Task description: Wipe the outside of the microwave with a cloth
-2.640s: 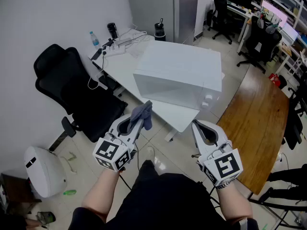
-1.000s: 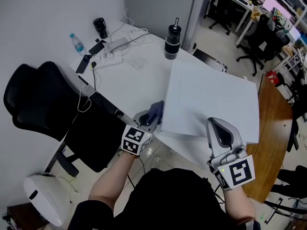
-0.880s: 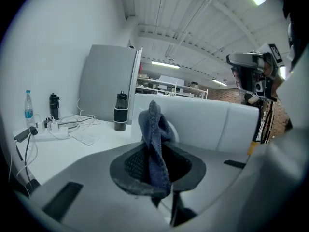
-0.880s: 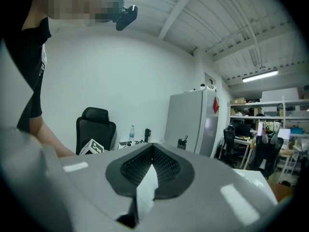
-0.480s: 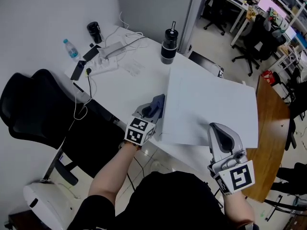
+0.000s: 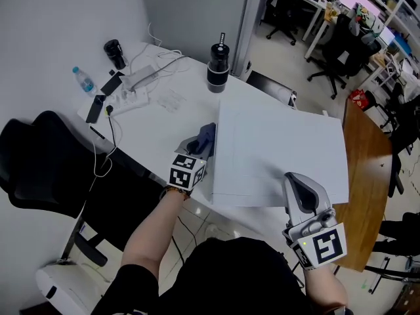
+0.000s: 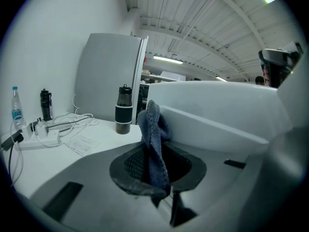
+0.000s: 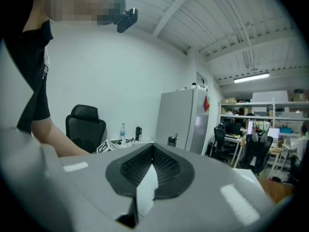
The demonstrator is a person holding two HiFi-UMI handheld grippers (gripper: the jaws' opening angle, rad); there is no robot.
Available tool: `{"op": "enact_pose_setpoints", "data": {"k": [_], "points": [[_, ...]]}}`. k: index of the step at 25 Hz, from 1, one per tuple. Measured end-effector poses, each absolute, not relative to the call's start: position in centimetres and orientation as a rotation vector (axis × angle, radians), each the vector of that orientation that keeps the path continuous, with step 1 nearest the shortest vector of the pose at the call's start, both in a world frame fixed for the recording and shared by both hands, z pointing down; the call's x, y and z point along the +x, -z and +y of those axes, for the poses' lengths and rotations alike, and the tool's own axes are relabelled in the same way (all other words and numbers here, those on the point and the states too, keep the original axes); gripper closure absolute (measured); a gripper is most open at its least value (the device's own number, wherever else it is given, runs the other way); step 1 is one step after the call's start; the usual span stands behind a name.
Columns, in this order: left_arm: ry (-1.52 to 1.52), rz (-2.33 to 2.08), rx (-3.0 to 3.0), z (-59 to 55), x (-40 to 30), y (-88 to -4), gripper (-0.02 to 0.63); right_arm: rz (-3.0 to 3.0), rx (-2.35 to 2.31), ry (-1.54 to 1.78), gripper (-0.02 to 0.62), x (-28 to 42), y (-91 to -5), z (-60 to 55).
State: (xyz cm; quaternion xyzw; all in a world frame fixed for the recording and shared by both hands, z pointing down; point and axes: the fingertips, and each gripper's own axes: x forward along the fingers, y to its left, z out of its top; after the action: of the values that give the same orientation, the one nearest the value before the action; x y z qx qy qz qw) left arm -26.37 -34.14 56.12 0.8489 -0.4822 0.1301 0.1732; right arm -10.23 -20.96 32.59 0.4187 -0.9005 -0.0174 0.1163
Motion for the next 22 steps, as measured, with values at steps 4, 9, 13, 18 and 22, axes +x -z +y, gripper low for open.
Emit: {"op": "enact_pose_setpoints", "data": {"k": [4, 9, 13, 18, 22], "points": [[-0.381, -1.367, 2.392, -35.6, -26.4, -56.6, 0.548, -2.627, 1.262, 0.046, 0.594, -9.6, -32.6, -21.4], [-0.386, -1.364, 2.368, -37.6, -26.7, -57.1, 0.548, -2.607, 1.293, 0.048, 0.594, -8.9, -32.4, -21.9], [-0.379, -1.362, 2.355, -39.1, -26.8, -57.2, 0.548, -2.586, 1.325, 0.048, 0.594, -8.2, -32.3, -22.1], [-0.34, -1.388, 2.347, -39.9, -27.9, -56.3, 0.548, -2.576, 1.339, 0.05, 0.594, -7.7, -32.2, -22.2], [-0.319, -1.412, 2.402, -39.1, -29.1, -53.6, 0.546, -2.604, 1.309, 0.018, 0.594, -8.2, -32.2, -22.4]]}}
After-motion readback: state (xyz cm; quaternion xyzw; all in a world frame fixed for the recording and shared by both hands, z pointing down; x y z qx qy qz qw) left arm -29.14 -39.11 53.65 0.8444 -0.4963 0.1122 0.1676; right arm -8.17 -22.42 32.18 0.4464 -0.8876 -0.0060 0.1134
